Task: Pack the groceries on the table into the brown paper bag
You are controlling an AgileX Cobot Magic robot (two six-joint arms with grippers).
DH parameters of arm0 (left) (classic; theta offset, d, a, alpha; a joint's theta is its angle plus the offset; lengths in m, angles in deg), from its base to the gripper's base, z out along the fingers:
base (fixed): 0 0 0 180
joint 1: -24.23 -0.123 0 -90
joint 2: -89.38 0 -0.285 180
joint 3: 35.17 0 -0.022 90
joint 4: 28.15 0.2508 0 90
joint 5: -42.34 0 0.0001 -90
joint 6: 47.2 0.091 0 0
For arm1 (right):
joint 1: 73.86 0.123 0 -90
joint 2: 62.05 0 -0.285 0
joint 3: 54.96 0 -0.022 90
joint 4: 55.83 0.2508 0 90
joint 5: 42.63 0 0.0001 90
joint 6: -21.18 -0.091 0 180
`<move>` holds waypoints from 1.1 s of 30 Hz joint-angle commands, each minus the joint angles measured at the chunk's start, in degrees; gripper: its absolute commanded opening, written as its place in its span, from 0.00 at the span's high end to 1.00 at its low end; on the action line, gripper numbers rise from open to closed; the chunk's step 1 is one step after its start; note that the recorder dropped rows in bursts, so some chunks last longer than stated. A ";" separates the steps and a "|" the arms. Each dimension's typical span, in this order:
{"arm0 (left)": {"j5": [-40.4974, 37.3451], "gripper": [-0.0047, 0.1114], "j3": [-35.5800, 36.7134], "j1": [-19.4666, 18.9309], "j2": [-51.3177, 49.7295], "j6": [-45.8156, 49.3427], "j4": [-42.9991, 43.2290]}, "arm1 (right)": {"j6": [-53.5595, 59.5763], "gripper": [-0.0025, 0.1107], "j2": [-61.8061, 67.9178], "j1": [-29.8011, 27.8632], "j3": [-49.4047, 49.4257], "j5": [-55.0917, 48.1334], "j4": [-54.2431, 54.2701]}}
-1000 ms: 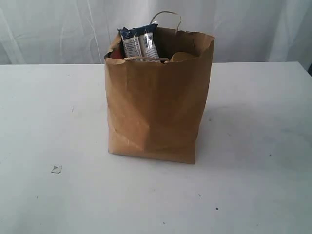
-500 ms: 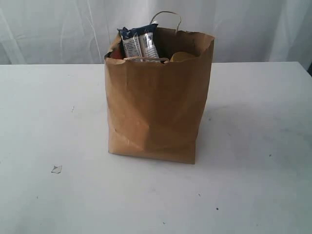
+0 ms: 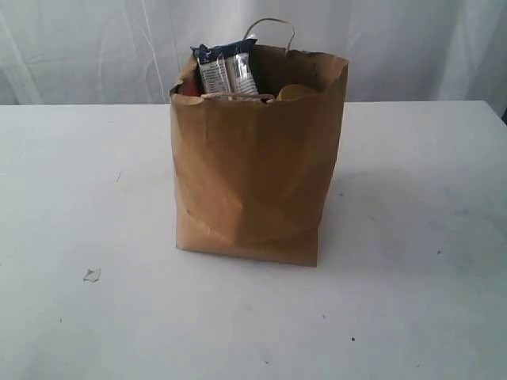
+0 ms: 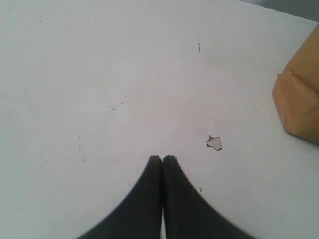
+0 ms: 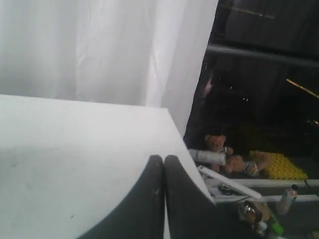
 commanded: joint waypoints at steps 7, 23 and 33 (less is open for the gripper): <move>-0.08 0.96 0.02 0.29 0.25 -0.16 -0.63 | 29.84 0.98 -0.25 -0.64 19.64 18.07 41.11; -0.08 0.96 0.02 0.29 0.25 -0.16 -0.63 | 15.13 0.98 -0.25 -10.85 19.64 14.51 30.29; -0.60 0.96 0.02 0.39 2.23 -0.16 -0.63 | 15.13 0.98 -0.25 -10.85 19.64 14.51 30.29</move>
